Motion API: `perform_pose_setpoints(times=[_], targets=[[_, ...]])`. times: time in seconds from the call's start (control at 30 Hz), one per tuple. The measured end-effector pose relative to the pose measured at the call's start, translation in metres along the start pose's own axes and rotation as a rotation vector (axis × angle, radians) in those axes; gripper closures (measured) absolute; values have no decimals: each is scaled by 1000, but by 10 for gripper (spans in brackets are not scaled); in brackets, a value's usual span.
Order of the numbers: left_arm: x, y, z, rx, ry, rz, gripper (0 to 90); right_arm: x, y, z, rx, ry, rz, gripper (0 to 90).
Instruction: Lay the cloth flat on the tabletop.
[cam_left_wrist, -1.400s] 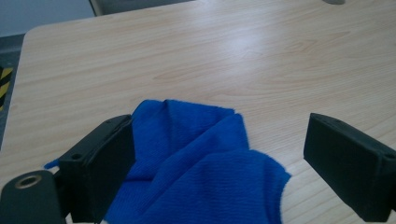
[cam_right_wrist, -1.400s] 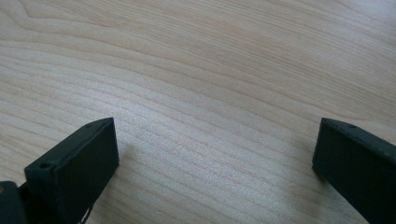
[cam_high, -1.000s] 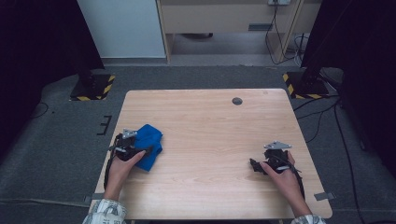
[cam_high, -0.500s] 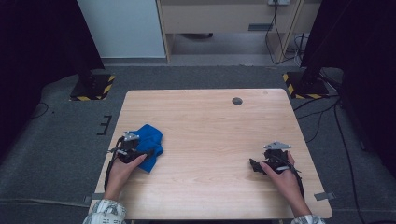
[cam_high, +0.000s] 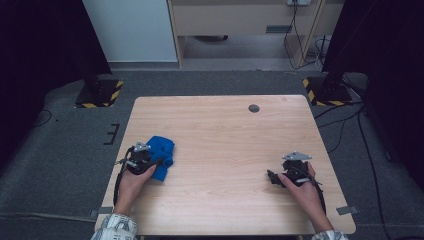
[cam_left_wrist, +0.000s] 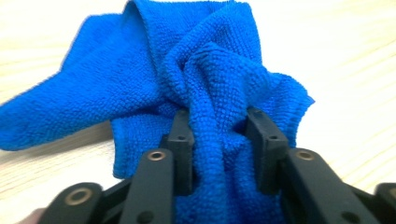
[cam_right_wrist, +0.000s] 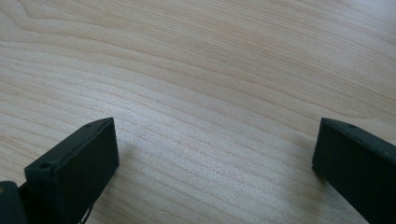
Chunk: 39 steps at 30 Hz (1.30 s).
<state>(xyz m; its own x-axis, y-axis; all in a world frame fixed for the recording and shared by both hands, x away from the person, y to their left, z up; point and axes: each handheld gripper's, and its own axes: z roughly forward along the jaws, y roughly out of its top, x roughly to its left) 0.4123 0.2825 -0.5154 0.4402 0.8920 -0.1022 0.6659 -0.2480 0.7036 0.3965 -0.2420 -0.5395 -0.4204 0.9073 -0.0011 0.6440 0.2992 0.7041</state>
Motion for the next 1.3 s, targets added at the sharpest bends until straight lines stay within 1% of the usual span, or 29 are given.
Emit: perform_pose_setpoints(times=[0.07,0.1,0.2,0.27,0.37,0.47,0.6,0.63,0.67,0.7,0.73,0.77,0.8,0.83,0.87,0.93,1.0,1.07,1.13,1.17,1.2,1.23,1.3], targets=[[-2,1,-4,-18,2,5,698,0,0,0,0,0,0,5],[-3,1,-6,-30,-1,3,734,0,0,0,0,0,0,5],[-7,4,-11,-63,-12,3,766,0,0,0,0,0,0,5],[-8,5,-12,-65,-7,10,777,0,0,0,0,0,0,5],[-10,6,-13,-66,-11,15,785,0,0,0,0,0,0,5],[-12,7,-14,-70,-5,13,787,0,0,0,0,0,0,5],[-9,5,-10,-42,10,14,784,0,0,0,0,0,0,5],[-7,4,-8,-33,17,8,776,0,0,0,0,0,0,5],[-5,2,-5,-29,19,-8,749,0,0,0,0,0,0,5],[-4,1,-3,-29,17,-19,696,0,0,0,0,0,0,5],[-3,-1,-1,-22,34,-19,623,0,0,0,0,0,0,5],[-3,-2,1,-23,66,-17,541,0,0,0,0,-1,0,5],[-3,-2,2,-29,79,-19,436,0,0,0,0,-1,1,5],[-2,-2,4,-35,76,-26,362,0,0,0,0,-1,1,5],[-1,-2,6,-34,68,-30,309,0,0,0,0,-1,1,5],[-1,-3,9,-18,50,-26,284,0,0,0,0,-1,1,5],[-1,-4,11,-17,47,-34,270,0,0,0,0,-1,1,5],[-1,-5,11,-17,45,-40,269,0,0,0,0,-1,1,5],[-1,-5,11,-16,33,-40,293,0,0,0,0,1,1,6],[0,-5,10,-14,24,-38,330,1,0,0,0,2,0,6],[0,-5,9,-13,7,-46,417,1,0,0,1,3,4,5],[-1,-5,9,-12,-2,-54,467,1,0,0,2,5,-1,5],[-2,-5,9,-8,-6,-43,553,1,0,0,0,6,-5,5]])
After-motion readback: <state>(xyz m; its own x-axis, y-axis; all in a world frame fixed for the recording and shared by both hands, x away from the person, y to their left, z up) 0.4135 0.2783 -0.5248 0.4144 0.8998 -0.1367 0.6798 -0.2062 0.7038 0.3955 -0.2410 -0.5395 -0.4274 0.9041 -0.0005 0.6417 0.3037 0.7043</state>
